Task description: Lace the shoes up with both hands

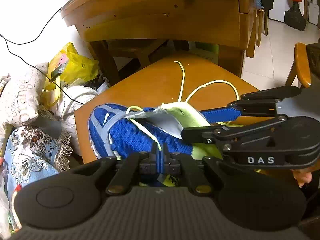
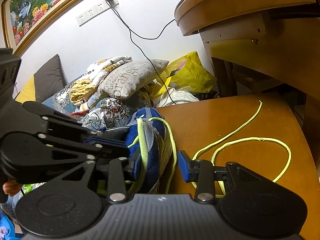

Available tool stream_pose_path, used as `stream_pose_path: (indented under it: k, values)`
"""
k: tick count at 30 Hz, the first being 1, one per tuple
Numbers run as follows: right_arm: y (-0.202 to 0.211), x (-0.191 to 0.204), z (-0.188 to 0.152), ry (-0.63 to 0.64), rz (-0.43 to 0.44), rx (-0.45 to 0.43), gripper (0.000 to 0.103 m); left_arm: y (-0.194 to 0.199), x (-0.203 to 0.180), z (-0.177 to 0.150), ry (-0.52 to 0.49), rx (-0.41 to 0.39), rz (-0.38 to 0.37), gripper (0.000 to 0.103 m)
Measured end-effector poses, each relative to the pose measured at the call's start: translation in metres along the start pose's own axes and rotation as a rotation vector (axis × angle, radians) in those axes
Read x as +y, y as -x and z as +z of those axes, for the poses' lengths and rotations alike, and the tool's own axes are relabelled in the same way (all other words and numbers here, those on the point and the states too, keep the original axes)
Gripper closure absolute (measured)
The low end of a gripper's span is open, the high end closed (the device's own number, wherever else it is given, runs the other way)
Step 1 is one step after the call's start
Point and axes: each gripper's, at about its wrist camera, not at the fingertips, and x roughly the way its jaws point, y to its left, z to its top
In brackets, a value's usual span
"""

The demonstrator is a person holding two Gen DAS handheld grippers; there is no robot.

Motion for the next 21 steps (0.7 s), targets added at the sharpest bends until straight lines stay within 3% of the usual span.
stream_pose_path:
  k: [7, 16, 21]
  values:
    - [0.002, 0.004, -0.004, -0.002, -0.006, -0.003, 0.064, 0.012, 0.003, -0.009, 0.045, -0.024, -0.041, 0.100]
    - [0.002, 0.005, -0.004, -0.026, -0.005, 0.006, 0.066, 0.014, 0.009, -0.011, 0.123, -0.047, -0.029, 0.100]
    - [0.000, 0.002, -0.004, -0.066, 0.016, 0.024, 0.067, 0.015, 0.023, -0.005, 0.283, -0.095, -0.015, 0.099]
